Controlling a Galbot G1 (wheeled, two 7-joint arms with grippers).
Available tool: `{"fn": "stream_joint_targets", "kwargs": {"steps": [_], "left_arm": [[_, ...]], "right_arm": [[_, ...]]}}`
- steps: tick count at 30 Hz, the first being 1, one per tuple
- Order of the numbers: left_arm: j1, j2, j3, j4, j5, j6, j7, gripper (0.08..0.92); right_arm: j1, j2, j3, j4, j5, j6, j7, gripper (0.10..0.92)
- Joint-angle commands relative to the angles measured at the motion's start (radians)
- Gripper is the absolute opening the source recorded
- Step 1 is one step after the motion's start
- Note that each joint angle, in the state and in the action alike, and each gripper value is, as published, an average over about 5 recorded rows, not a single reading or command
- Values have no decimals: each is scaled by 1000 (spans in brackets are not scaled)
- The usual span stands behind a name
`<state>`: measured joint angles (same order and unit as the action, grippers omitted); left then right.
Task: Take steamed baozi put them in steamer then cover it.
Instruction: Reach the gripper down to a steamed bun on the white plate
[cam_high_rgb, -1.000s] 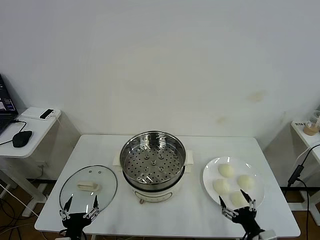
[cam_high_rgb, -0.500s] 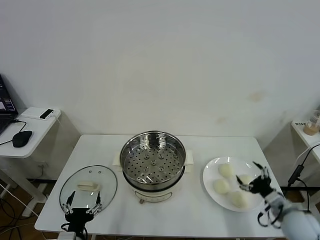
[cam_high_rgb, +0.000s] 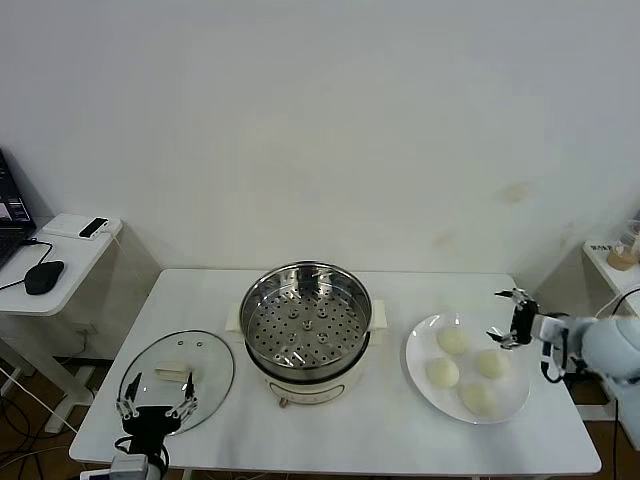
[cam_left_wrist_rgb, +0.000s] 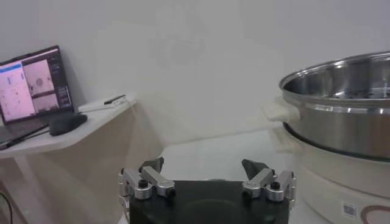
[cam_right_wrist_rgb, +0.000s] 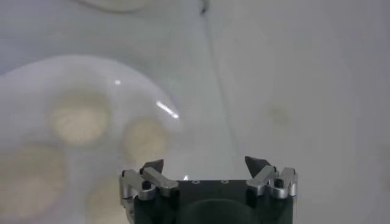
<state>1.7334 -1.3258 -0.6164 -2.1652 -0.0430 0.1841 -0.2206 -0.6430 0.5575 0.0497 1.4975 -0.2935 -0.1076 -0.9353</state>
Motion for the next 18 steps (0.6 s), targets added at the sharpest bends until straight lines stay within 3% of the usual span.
{"fn": "stream_joint_targets", "kwargs": {"steps": [1, 10, 18], "left_arm": [[-15, -3, -9, -4, 3, 15, -5, 823], [-29, -5, -12, 0, 4, 25, -4, 823], [-30, -10, -17, 4, 5, 28, -4, 823]], "right_arm": [[432, 30, -483, -214, -15, 27, -177, 823], [503, 198, -586, -331, 2, 4, -157, 823], [494, 243, -603, -377, -30, -7, -149, 823]]}}
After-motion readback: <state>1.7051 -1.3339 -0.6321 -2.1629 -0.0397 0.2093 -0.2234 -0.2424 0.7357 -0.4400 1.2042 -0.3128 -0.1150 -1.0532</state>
